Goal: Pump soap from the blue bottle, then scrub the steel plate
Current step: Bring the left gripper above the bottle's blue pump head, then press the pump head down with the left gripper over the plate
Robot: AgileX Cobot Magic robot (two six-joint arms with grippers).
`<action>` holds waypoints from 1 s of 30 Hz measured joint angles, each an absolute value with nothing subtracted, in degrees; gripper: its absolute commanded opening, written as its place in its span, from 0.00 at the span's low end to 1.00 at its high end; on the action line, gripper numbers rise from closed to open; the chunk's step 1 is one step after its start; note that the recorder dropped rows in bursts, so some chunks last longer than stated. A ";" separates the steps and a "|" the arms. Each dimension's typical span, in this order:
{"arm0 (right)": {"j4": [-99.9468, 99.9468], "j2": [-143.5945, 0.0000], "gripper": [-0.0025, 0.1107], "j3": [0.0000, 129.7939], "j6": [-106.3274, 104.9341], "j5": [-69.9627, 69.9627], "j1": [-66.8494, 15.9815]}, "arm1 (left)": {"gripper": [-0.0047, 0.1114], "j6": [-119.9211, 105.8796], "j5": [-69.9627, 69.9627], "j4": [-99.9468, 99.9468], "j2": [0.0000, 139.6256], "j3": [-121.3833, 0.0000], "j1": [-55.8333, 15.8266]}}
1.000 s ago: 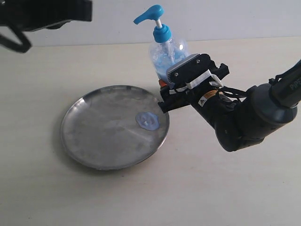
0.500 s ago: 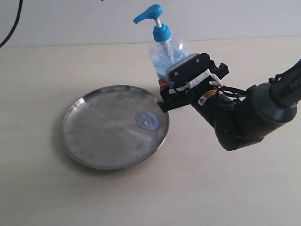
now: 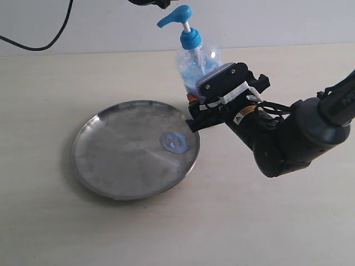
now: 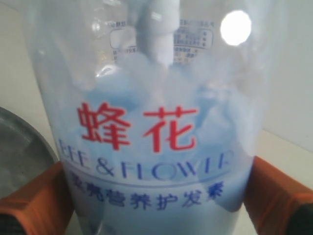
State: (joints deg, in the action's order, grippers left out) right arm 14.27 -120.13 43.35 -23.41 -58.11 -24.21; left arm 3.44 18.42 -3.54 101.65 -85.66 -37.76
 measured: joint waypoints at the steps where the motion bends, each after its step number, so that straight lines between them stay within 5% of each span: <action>1: 14.27 -120.13 0.02 43.35 -23.41 -58.11 -24.21 | 0.04 3.44 18.54 -3.54 101.75 -85.66 -37.76; 30: 14.16 -120.13 0.02 43.35 -22.99 -58.11 -24.21 | 0.04 2.15 19.53 -3.54 103.11 -86.07 -37.76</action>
